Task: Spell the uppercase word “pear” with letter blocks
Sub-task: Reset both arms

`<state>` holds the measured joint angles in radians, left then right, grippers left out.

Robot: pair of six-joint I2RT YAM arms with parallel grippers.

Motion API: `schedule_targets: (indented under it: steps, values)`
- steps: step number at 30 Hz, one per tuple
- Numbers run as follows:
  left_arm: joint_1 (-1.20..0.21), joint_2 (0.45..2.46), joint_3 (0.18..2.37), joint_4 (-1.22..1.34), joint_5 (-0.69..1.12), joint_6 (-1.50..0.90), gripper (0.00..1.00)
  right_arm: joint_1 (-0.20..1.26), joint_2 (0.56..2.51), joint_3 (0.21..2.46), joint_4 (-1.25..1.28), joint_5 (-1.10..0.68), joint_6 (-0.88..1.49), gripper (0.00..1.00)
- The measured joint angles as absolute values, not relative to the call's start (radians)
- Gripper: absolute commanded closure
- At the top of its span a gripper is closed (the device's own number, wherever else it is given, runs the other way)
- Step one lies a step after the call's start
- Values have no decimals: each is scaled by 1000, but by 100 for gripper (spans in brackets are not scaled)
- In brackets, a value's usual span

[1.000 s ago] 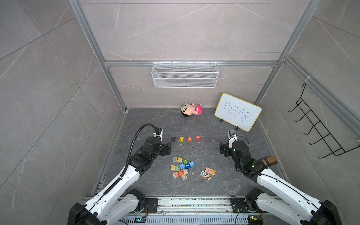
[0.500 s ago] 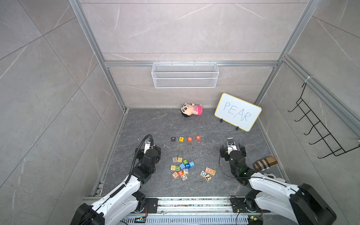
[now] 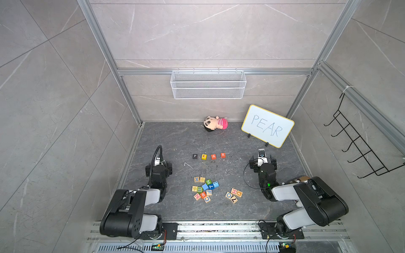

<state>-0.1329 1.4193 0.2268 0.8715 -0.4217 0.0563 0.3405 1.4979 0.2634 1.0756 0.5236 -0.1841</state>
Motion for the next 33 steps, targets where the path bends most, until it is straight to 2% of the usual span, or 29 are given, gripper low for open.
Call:
schedule_targets:
  steps: [9, 14, 20, 26, 33]
  values:
    - [-122, 1464, 171, 1087, -266, 102, 1, 213, 1517, 240, 1111, 295, -114, 1]
    - [-106, 1539, 151, 1162, -206, 111, 0, 206, 1531, 252, 1096, 268, -79, 1]
    - [-73, 1538, 189, 1110, -179, 100, 1, 149, 1532, 326, 1008, 249, -28, 1]
    - [-7, 1533, 323, 962, -210, 29, 0, 148, 1532, 326, 981, 238, -15, 1]
    - [6, 1530, 331, 894, -234, -8, 0, 148, 1532, 326, 975, 238, -14, 1]
